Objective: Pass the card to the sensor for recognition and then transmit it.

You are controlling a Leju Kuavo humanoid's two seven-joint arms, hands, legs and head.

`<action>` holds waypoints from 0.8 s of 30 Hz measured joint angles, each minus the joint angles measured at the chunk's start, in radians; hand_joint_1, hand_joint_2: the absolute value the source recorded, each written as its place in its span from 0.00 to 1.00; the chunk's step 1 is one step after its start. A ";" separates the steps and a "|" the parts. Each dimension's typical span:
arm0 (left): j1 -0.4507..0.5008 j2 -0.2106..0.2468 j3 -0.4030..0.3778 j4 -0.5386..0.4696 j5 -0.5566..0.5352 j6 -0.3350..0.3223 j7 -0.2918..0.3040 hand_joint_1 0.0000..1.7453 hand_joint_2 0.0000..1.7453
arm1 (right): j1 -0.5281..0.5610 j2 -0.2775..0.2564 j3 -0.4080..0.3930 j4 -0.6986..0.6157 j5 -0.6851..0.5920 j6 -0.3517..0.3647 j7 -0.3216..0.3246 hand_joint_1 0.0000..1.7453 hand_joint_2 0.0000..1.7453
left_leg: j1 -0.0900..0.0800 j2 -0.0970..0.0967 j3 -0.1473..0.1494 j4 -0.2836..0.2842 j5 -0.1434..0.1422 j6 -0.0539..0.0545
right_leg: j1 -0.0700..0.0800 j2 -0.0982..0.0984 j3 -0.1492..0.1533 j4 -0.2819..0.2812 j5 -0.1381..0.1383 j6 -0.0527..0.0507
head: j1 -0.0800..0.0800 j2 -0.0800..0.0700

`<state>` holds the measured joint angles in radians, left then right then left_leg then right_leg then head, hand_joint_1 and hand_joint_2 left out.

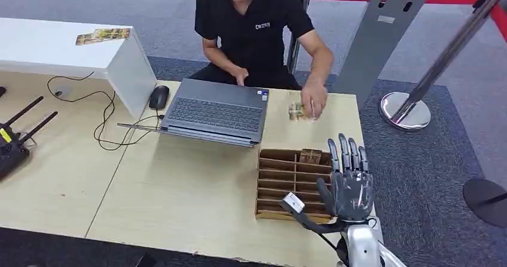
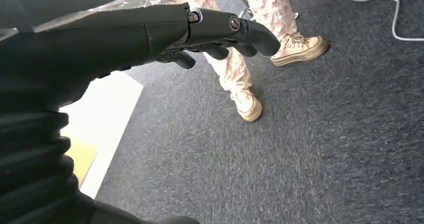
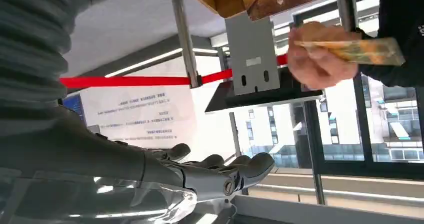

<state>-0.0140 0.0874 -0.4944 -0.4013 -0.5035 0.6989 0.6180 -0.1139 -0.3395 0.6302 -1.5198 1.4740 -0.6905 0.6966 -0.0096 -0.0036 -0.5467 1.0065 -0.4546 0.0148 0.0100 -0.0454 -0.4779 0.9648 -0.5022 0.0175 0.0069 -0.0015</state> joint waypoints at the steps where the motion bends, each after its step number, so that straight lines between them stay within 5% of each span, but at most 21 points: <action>1: 0.000 0.000 0.000 0.000 0.000 0.000 0.000 0.00 1.00 | 0.000 0.000 0.000 0.000 0.000 0.000 0.000 0.00 1.00 | 0.000 0.000 0.000 0.000 0.000 0.000 | 0.000 0.000 0.000 0.000 0.000 0.000 | 0.000 0.000; 24: 0.000 0.000 0.013 0.000 0.001 0.000 0.000 0.00 1.00 | 0.002 0.000 -0.007 0.000 0.002 0.000 0.000 0.00 1.00 | 0.000 0.000 -0.001 0.000 0.000 0.000 | 0.000 0.000 -0.001 0.000 0.000 0.000 | 0.000 0.000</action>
<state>-0.0141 0.0870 -0.4818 -0.4013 -0.5024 0.6989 0.6180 -0.1117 -0.3395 0.6233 -1.5198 1.4763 -0.6909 0.6966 -0.0096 -0.0036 -0.5478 1.0065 -0.4546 0.0148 0.0100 -0.0454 -0.4789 0.9648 -0.5022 0.0174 0.0069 -0.0015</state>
